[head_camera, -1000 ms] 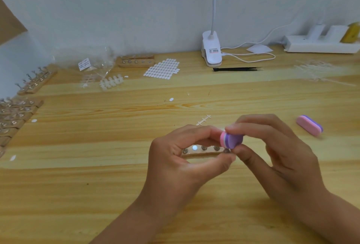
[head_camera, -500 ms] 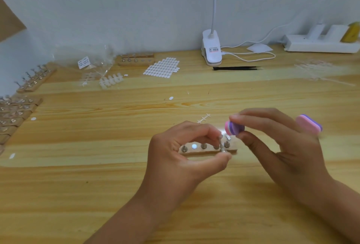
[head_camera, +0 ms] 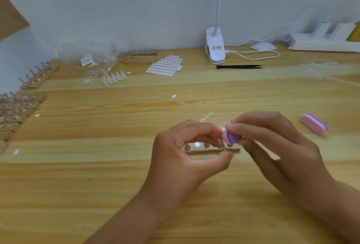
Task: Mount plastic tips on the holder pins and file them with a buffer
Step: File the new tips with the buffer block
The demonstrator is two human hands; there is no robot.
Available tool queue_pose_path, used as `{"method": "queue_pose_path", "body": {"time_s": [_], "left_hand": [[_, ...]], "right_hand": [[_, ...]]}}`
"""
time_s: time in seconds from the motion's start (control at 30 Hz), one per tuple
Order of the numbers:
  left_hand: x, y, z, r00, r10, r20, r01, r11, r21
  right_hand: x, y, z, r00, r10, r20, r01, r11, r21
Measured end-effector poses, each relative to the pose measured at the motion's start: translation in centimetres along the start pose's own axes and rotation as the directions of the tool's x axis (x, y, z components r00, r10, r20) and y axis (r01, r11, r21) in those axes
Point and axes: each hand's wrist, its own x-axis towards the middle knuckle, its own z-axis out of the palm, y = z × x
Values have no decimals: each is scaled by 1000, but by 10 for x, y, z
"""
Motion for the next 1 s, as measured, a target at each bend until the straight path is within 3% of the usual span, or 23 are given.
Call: {"method": "queue_pose_path", "body": {"time_s": [0.07, 0.23, 0.37, 0.47, 0.63, 1.0], "left_hand": [[0, -1, 0, 1000, -17, -3, 17, 1000, -14], [0, 1, 0, 1000, 19, 1, -19, 1000, 21], [1, 0, 1, 1000, 7, -12, -7, 1000, -5], [1, 1, 1, 999, 37, -8, -37, 999, -11], [2, 0, -1, 1000, 16, -12, -16, 1000, -19], [0, 2, 0, 999, 42, 0, -42, 999, 26]], "right_hand": [[1, 1, -2, 999, 44, -29, -44, 999, -9], [-1, -3, 2, 999, -35, 9, 36, 999, -19], [2, -2, 4, 999, 43, -22, -43, 999, 6], [2, -6, 8, 1000, -13, -25, 13, 1000, 0], [3, -1, 6, 996, 75, -43, -75, 997, 11], [1, -8, 8, 999, -32, -15, 32, 999, 6]]}}
